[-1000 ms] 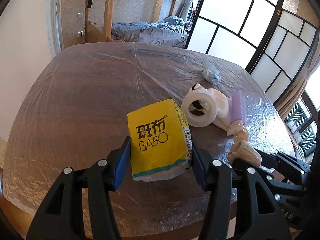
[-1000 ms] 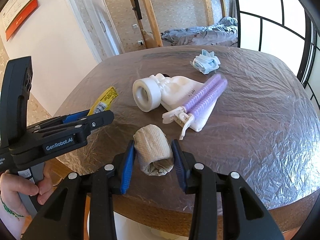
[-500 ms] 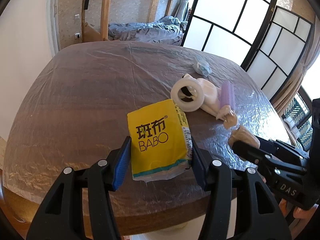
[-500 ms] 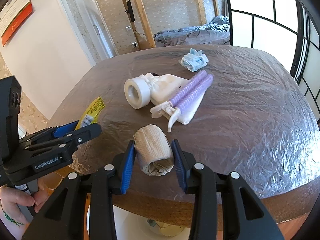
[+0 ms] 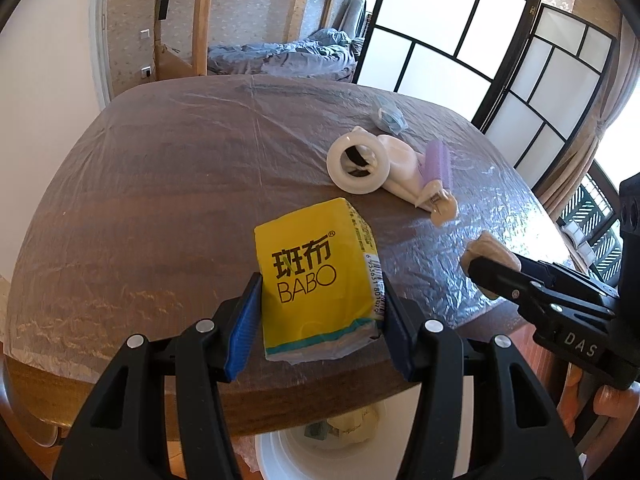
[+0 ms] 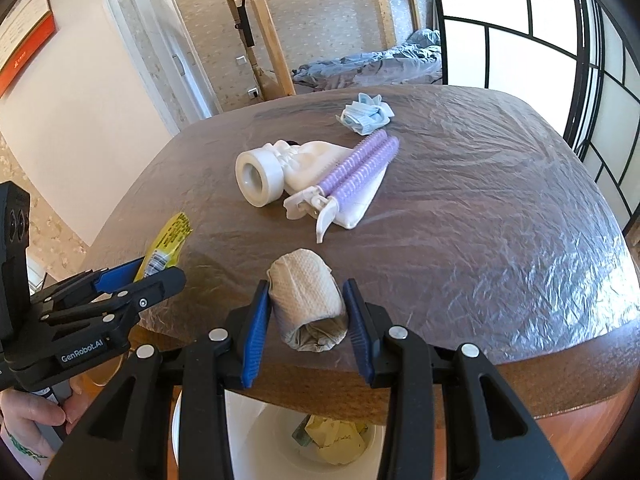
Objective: Collect trash
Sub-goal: 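Lift the tissue pack and paper roll and carry them over the white bin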
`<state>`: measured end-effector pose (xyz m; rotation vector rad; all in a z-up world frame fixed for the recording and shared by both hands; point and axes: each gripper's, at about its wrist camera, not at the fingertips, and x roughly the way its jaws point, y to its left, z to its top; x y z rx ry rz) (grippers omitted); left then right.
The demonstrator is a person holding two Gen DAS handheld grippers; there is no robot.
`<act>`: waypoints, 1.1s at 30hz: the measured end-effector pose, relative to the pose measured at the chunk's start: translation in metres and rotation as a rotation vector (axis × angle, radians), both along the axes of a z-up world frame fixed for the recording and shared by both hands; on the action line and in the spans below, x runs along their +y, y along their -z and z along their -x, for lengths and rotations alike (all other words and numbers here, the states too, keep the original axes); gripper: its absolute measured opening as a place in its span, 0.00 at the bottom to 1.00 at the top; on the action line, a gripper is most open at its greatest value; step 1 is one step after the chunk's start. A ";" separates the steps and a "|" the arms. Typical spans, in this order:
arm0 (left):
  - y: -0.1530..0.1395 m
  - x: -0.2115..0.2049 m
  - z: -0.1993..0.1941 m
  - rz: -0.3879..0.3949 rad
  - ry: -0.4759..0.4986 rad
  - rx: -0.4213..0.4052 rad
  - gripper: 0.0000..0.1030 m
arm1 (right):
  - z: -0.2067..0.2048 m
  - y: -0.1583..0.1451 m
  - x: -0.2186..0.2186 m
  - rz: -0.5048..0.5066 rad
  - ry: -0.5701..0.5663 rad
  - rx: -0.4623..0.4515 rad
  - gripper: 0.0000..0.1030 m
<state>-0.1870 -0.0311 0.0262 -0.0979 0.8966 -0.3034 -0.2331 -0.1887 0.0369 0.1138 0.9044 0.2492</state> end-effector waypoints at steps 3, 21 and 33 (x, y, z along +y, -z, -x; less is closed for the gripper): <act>0.000 0.000 0.005 0.005 0.004 0.000 0.54 | 0.005 0.000 0.001 0.003 0.013 0.002 0.36; 0.002 -0.004 0.048 0.021 0.024 -0.009 0.54 | 0.057 0.008 -0.001 -0.009 0.056 0.016 0.36; 0.012 -0.031 0.104 0.006 -0.091 0.023 0.54 | 0.105 0.012 -0.032 -0.021 -0.042 0.034 0.36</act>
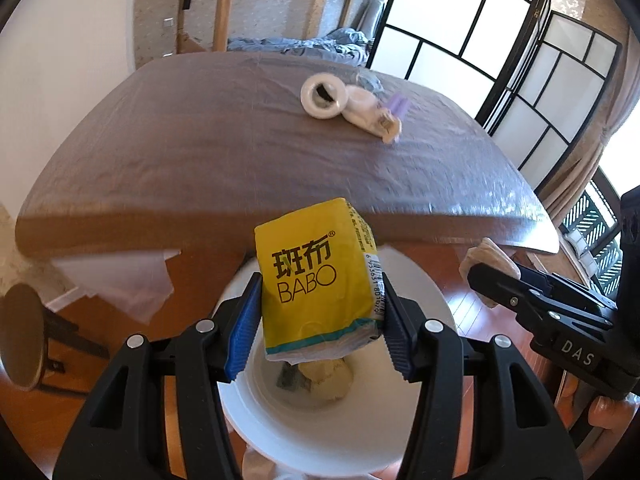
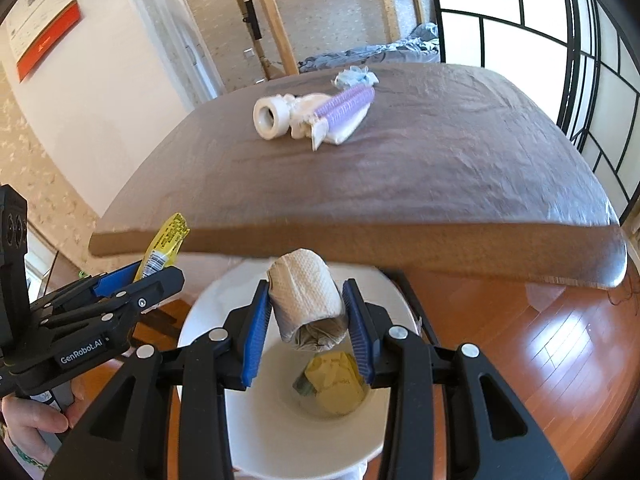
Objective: Collect trash
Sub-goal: 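Lift the tissue pack and paper roll and carry them over the white bin, then lower the tissue pack and paper roll into the bin with both grippers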
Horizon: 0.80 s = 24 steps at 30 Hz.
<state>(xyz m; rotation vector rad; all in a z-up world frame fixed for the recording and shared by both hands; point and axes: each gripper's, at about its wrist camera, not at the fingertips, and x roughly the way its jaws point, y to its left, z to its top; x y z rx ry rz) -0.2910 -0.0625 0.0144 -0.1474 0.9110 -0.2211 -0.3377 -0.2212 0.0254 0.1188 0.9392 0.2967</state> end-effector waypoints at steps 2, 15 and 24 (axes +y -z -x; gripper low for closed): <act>0.005 -0.003 0.010 -0.002 -0.011 0.013 0.54 | 0.010 0.005 -0.004 -0.004 -0.006 0.018 0.36; 0.015 -0.003 0.036 -0.053 0.020 0.044 0.54 | 0.040 0.009 0.000 -0.016 0.030 0.036 0.36; 0.023 0.003 0.036 -0.065 0.049 0.056 0.54 | 0.038 0.015 0.018 0.013 0.036 0.040 0.36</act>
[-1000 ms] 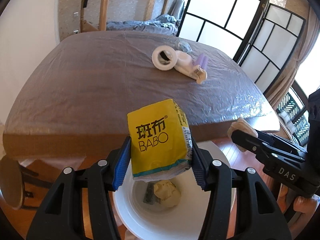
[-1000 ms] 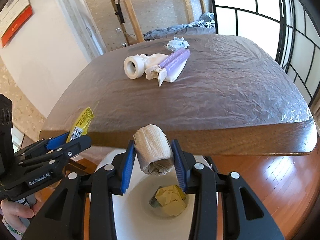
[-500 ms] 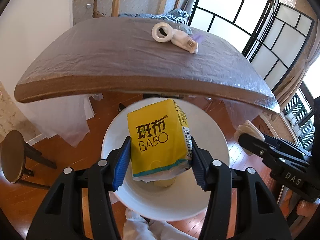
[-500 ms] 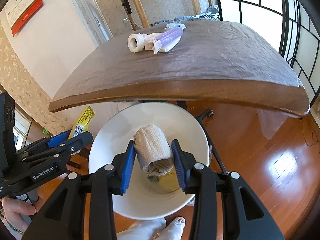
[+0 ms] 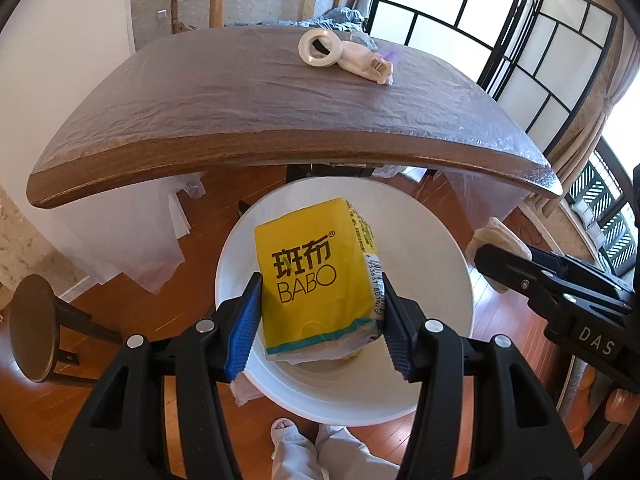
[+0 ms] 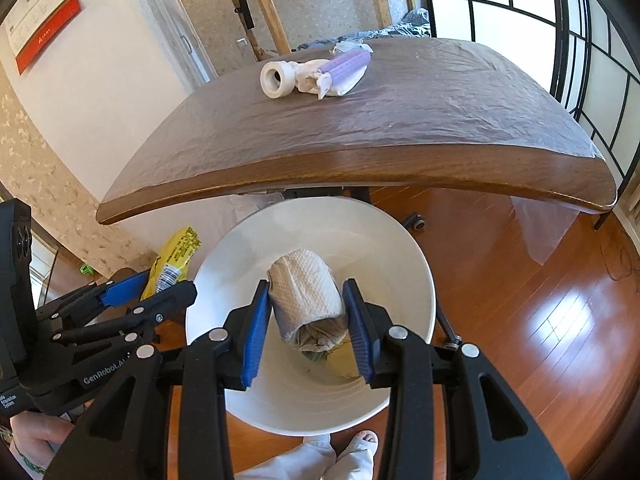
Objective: Collect trash
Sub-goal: 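Lower the tissue pack and paper roll into the bin with both grippers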
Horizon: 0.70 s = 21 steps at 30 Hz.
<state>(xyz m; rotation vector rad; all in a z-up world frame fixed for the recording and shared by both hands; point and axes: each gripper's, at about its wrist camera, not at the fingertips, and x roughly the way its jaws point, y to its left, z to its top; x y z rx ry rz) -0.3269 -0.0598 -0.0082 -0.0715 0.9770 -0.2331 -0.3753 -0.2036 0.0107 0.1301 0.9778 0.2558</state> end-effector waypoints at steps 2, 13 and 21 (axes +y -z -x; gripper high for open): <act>0.003 0.001 -0.001 -0.006 0.003 0.005 0.54 | -0.003 0.003 0.002 0.004 0.002 0.008 0.36; 0.020 0.000 -0.007 -0.012 0.020 0.044 0.54 | -0.011 0.022 0.006 0.021 0.021 0.050 0.36; 0.032 0.002 -0.011 -0.025 0.029 0.066 0.54 | -0.018 0.035 0.006 0.032 0.034 0.081 0.36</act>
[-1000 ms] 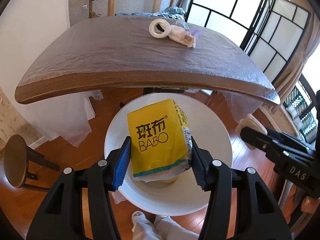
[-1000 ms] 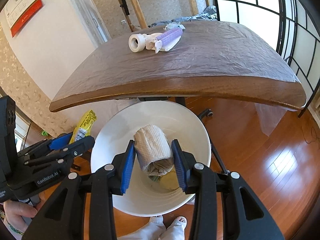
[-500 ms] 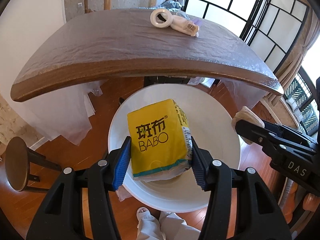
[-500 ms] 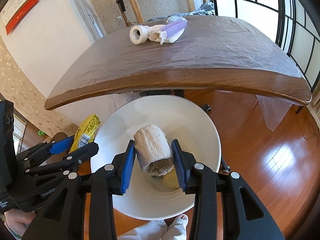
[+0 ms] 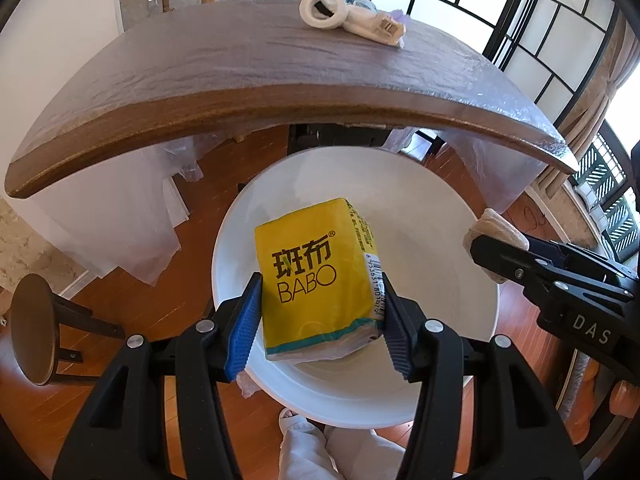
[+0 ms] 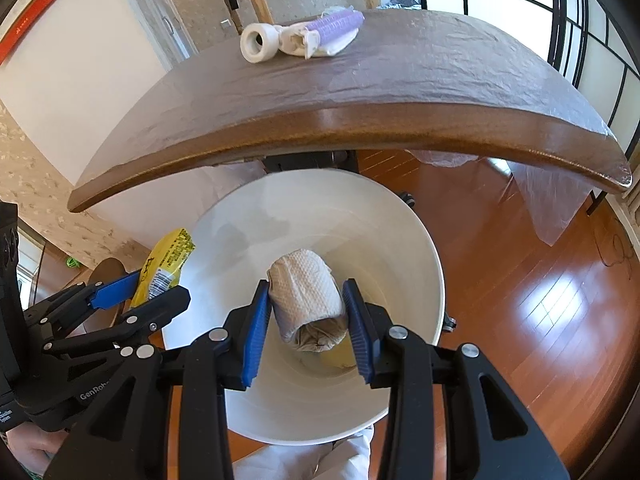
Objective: Collect trash
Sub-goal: 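Lower the tissue pack and paper roll into the bin with both grippers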
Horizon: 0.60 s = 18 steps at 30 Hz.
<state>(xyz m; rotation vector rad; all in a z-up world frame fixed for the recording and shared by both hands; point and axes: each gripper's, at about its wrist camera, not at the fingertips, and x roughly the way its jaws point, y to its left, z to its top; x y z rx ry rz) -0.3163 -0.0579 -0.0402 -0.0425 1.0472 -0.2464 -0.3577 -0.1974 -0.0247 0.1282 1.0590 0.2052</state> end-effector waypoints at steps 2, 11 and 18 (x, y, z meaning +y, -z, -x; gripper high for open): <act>0.004 0.000 -0.002 -0.005 0.004 0.008 0.54 | -0.002 0.003 0.001 0.001 0.002 0.007 0.36; 0.016 0.003 -0.006 -0.020 0.022 0.033 0.54 | -0.007 0.016 -0.001 -0.002 0.020 0.037 0.36; 0.021 0.001 -0.010 -0.028 0.034 0.043 0.54 | -0.009 0.021 0.001 0.003 0.029 0.053 0.36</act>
